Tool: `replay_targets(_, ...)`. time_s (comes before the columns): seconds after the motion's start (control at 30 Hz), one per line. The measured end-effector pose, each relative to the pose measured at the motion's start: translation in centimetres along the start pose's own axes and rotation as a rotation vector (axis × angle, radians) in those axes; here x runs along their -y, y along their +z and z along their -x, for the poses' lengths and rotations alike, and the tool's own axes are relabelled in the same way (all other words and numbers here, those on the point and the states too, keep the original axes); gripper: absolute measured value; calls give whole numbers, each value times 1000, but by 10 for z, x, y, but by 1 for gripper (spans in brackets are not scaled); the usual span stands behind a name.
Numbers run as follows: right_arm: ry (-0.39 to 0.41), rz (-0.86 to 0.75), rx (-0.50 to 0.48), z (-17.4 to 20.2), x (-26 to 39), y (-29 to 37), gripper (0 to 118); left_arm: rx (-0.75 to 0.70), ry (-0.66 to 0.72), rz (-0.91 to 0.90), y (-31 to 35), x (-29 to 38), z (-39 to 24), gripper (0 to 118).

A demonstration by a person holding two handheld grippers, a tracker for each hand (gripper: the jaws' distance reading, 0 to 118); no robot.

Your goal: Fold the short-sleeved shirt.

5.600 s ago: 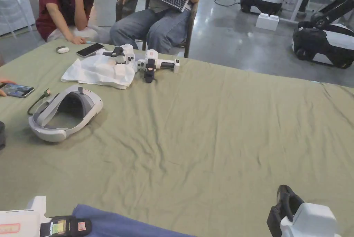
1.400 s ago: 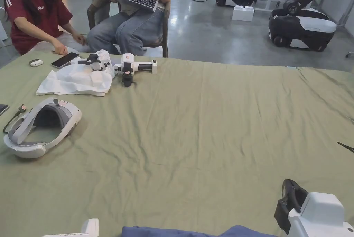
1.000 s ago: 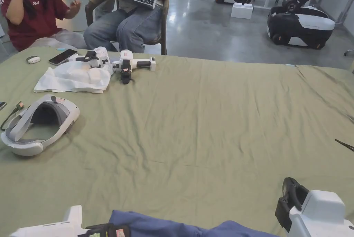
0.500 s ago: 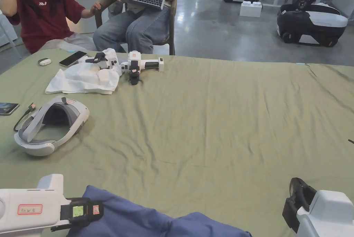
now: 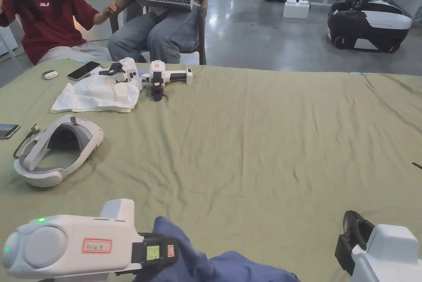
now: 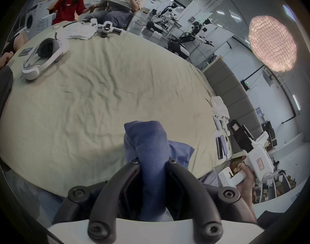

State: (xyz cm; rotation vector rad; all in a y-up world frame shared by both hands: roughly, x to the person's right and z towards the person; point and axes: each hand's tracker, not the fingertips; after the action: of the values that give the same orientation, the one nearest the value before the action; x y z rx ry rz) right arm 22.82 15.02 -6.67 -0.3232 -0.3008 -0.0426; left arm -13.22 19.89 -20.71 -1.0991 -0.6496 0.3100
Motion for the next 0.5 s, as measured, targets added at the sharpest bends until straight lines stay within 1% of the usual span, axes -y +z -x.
replay_targets(0.13,-1,2,10,-4,0,1,0,28,-34,36,-17,7,-25,16)
replay_targets(0.23,-5,4,19,-7,1,2,0,57,-32,57,-41,14,-44,16)
replay_targets(0.33,-10,7,26,-10,1,3,0,65,-47,88,-73,25,-64,16)
replay_targets(0.5,-10,17,35,-13,3,5,0,33,-92,157,-134,43,-93,16)
